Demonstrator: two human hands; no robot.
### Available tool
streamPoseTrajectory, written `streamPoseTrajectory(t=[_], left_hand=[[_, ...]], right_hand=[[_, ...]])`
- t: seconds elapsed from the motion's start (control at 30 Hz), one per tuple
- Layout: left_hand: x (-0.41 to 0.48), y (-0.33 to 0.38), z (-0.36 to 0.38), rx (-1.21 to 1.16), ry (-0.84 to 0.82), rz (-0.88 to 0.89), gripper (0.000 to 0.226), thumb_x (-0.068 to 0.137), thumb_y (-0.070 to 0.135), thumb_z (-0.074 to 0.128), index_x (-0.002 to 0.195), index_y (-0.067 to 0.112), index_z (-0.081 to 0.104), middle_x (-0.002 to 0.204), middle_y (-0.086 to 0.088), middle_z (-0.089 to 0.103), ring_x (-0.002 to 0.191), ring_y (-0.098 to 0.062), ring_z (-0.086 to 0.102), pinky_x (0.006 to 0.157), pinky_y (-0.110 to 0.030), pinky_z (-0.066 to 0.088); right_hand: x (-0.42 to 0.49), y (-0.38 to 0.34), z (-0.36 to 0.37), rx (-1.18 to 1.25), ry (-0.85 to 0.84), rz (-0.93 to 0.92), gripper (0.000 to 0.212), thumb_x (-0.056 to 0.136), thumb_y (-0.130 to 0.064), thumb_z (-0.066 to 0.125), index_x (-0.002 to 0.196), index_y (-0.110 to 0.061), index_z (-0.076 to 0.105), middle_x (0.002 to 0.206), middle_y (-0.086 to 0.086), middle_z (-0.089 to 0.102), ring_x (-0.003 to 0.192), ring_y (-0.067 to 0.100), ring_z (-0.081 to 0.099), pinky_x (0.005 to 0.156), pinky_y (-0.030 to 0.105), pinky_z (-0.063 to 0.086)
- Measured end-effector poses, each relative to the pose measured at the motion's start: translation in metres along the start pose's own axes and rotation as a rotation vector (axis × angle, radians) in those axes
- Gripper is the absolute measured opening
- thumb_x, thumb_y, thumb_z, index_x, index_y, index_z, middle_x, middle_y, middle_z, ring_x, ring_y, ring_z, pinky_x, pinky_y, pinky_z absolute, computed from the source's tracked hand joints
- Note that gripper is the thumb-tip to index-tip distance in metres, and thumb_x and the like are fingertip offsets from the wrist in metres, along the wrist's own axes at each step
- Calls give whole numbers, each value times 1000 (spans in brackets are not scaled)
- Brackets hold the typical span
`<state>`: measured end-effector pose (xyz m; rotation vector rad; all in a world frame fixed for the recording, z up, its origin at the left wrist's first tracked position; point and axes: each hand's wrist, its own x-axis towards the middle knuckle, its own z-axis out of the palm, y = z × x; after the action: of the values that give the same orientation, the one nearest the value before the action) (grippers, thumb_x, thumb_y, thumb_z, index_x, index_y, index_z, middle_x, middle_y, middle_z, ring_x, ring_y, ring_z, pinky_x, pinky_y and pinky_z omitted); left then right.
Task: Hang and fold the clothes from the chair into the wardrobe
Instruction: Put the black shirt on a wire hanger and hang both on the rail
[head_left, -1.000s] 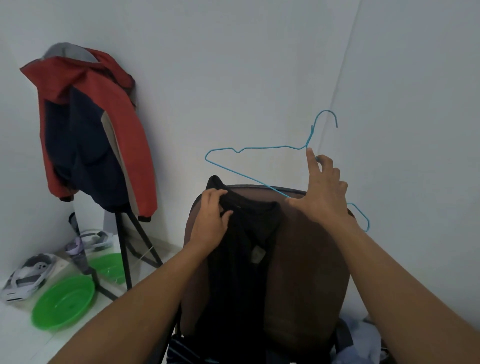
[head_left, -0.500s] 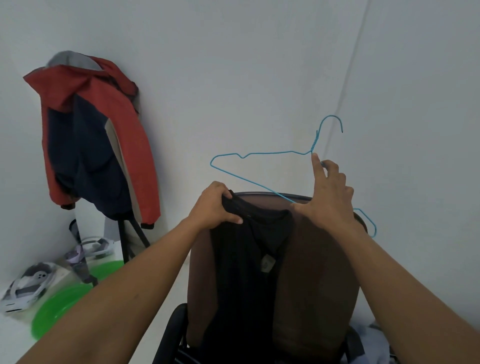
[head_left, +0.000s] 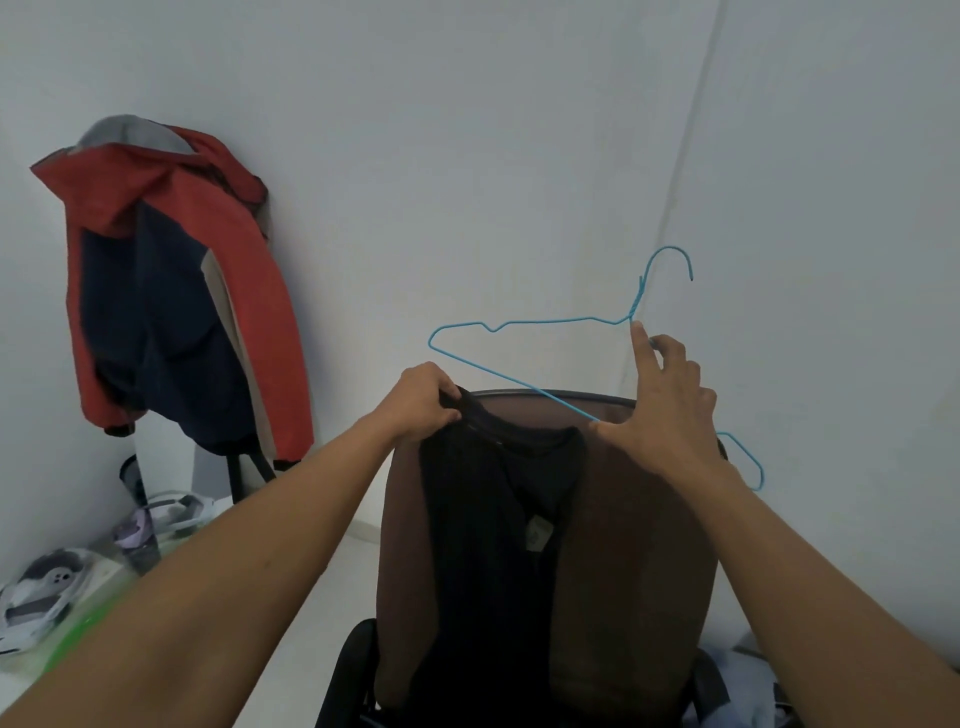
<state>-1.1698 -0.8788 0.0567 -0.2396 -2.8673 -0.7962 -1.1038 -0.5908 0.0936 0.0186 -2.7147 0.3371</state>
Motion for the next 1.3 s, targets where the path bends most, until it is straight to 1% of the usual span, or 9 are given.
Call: streamPoseTrajectory(t=[0.23, 0.37, 0.53, 0.73, 0.87, 0.93, 1.1, 1.23, 1.3], left_hand=[[4, 5, -7, 83, -143, 8, 29, 79, 9, 79, 108, 13, 73, 117, -4, 65, 99, -17, 59, 88, -23, 48], [-8, 9, -17, 148, -218, 70, 50, 80, 4, 71, 128, 16, 65, 134, -3, 56, 123, -23, 52, 104, -28, 41], [-27, 31, -53, 157, -301, 156, 57, 70, 2, 61, 123, 23, 67, 124, 3, 58, 116, -21, 53, 89, -27, 43], [-71, 109, -82, 185, -271, 218, 49, 72, -1, 61, 117, 17, 68, 117, 2, 58, 112, -21, 57, 97, -41, 49], [-105, 171, -102, 211, -159, 203, 64, 77, 3, 62, 139, 18, 55, 143, 3, 44, 128, -20, 48, 108, -33, 40], [-128, 208, -114, 151, -96, 219, 66, 78, 2, 63, 142, 16, 52, 146, 1, 41, 130, -19, 46, 107, -26, 37], [-188, 296, -146, 33, 19, 331, 67, 77, 1, 63, 140, 19, 53, 143, 3, 42, 119, -17, 53, 100, -20, 38], [-225, 350, -179, -65, 102, 430, 66, 79, 3, 63, 142, 22, 54, 146, 8, 40, 91, -10, 60, 87, -24, 51], [-239, 371, -196, -55, 155, 485, 61, 81, 4, 64, 139, 22, 56, 144, 9, 44, 72, -3, 60, 75, -20, 52]], right_hand=[[-20, 7, -9, -43, 11, 25, 125, 65, -54, 84, 157, -29, 4, 154, 3, 18, 132, 29, 34, 101, 49, 39], [-35, 20, -19, -118, 21, 50, 127, 63, -54, 85, 157, -29, 3, 154, 4, 20, 131, 29, 37, 100, 49, 40], [-53, 28, -42, -235, 42, 26, 127, 62, -55, 85, 157, -28, 5, 154, 3, 21, 127, 28, 41, 96, 46, 41], [-78, 19, -81, -274, 101, -41, 124, 60, -50, 85, 157, -27, 11, 149, 2, 26, 116, 25, 43, 87, 41, 37], [-106, 23, -119, -239, 164, -18, 122, 63, -52, 84, 157, -26, 10, 150, 2, 25, 114, 25, 42, 83, 39, 35], [-122, 25, -140, -209, 192, -22, 121, 65, -54, 82, 157, -25, 9, 151, 2, 24, 113, 25, 42, 82, 39, 34], [-150, 31, -209, -94, 285, -78, 122, 67, -55, 81, 156, -26, 3, 151, 1, 17, 117, 25, 38, 80, 38, 29], [-164, 32, -265, -29, 380, -119, 122, 66, -53, 82, 157, -27, 3, 151, 2, 20, 119, 26, 36, 82, 39, 30], [-169, 32, -289, 42, 422, -145, 121, 66, -52, 82, 157, -27, 7, 149, 3, 23, 121, 26, 35, 84, 40, 31]])
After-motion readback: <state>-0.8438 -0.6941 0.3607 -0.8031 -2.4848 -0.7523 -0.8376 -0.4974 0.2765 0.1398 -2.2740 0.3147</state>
